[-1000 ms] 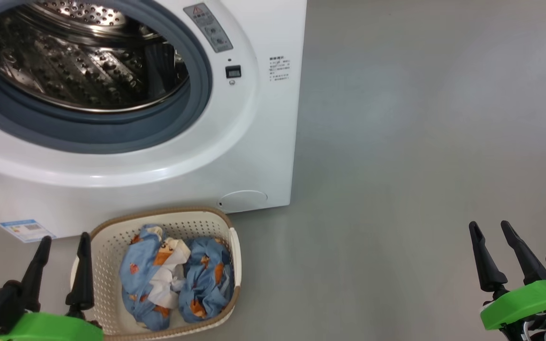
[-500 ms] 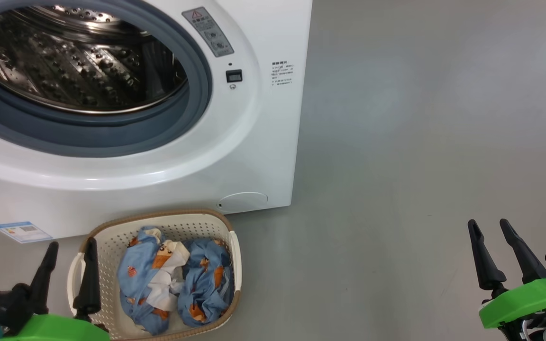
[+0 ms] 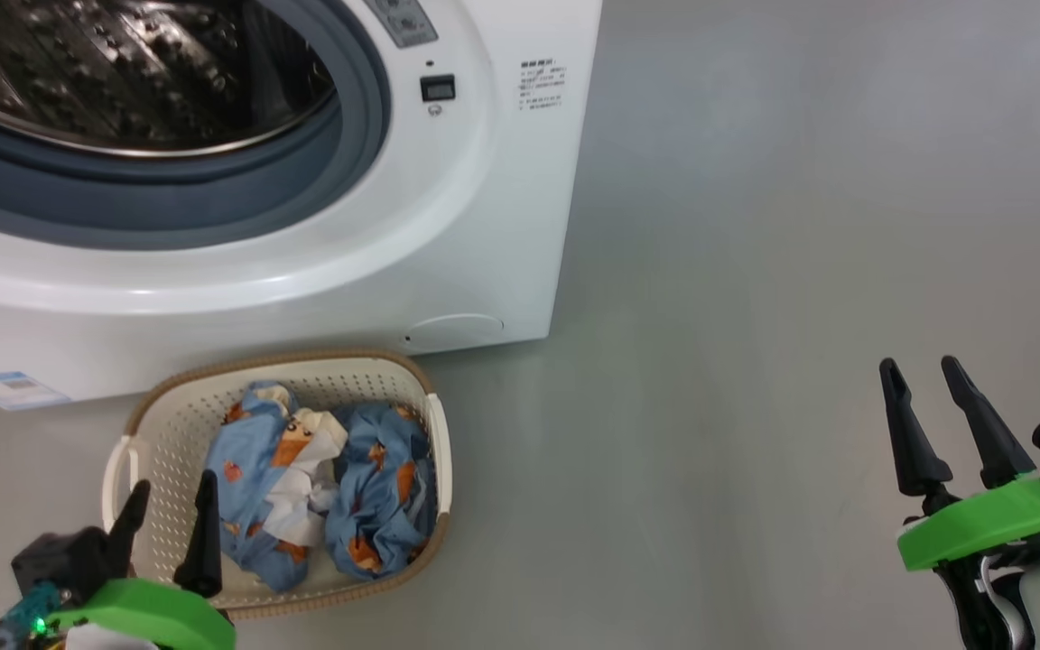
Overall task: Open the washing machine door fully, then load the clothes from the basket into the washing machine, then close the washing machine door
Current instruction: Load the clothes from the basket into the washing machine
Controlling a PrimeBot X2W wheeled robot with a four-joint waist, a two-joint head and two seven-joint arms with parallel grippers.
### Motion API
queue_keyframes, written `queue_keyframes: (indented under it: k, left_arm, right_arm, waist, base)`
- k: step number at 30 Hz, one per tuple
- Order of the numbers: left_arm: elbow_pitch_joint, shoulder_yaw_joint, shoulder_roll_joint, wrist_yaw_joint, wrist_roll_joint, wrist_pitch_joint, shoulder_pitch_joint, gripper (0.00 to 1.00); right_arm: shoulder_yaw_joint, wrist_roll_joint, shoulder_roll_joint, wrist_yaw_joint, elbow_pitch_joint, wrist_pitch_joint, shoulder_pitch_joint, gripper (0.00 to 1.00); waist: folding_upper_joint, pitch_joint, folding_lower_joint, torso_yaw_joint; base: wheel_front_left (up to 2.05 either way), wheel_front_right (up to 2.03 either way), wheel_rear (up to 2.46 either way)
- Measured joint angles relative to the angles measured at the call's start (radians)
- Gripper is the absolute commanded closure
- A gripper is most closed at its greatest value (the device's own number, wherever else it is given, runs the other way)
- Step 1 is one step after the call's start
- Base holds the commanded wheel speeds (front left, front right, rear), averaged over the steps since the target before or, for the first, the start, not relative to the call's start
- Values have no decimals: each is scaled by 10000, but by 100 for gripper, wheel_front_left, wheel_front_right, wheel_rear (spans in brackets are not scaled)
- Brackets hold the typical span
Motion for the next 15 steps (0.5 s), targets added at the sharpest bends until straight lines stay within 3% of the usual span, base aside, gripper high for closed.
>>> queue_keyframes:
  k: [15]
  left_arm:
    - [2777, -1127, 314, 0, -387, 2, -2449, 0]
  right_arm:
    - [234, -113, 226, 0, -182, 0, -1002, 0]
  waist:
    - [0, 1603, 0, -64]
  base:
    - [0, 0, 0]
